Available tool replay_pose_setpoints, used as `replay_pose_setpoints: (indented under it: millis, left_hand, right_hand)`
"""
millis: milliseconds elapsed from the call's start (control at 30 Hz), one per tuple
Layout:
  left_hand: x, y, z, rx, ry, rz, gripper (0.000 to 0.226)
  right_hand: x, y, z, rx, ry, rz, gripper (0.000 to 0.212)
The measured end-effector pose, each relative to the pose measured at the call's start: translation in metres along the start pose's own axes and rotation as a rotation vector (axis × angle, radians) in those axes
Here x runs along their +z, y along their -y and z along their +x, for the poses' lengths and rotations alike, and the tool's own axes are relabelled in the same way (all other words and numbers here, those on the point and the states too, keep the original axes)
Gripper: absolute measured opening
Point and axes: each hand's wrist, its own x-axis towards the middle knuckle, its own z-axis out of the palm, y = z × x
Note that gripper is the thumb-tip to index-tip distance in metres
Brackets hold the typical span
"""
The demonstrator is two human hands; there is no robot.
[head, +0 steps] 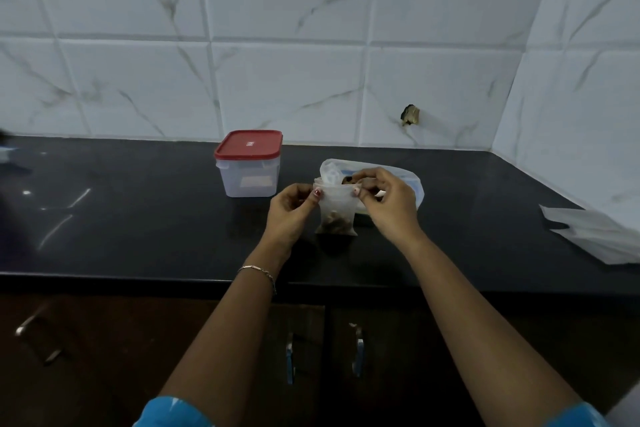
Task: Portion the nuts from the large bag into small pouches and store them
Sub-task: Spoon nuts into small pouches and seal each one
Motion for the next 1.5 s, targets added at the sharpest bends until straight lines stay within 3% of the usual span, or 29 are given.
replay_pose_setpoints:
  millis: [167, 333, 567, 767, 1033, 1233, 1500]
  left_hand:
    - [0.0, -0.005, -0.001, -0.023, -0.071, -0.006, 0.019]
    - [0.001, -0.003, -0.001, -0.027, -0.043, -0.013, 0.02]
    - [0.001, -0.002, 0.001, -0.045, -0.023, -0.03, 0.015]
    - [0.003, 0.0, 0.003, -0.017, -0.033, -0.003, 0.028]
    - [0.004, 0.006, 0.006, 0.001, 0.023, 0.074, 0.026]
    - [0.001, 0.003, 0.006, -0.007, 0.022, 0.038, 0.026]
    - [0.006, -0.008, -0.003, -0.069, 0.089, 0.03, 0.006]
  right_hand:
    - [0.008, 0.004, -0.004, 0.22, -0.094, 0.354, 0.012]
    - [0.028, -0.008, -0.015, 0.328, -0.105, 0.365, 0.005]
    - [0.032, -0.004, -0.017, 0.346, -0.202, 0.515, 0.011]
    - [0.032, -0.006, -0.017, 0.359, -0.22, 0.567, 0.003]
    - [0.037, -0.008, -0.018, 0.278, -0.23, 0.44, 0.007]
    - [0.035, -0.003, -0.02, 0.31, -0.101, 0.536, 0.022]
    - [0.037, -0.008, -0.02, 0.324, -0.033, 0.511, 0.016]
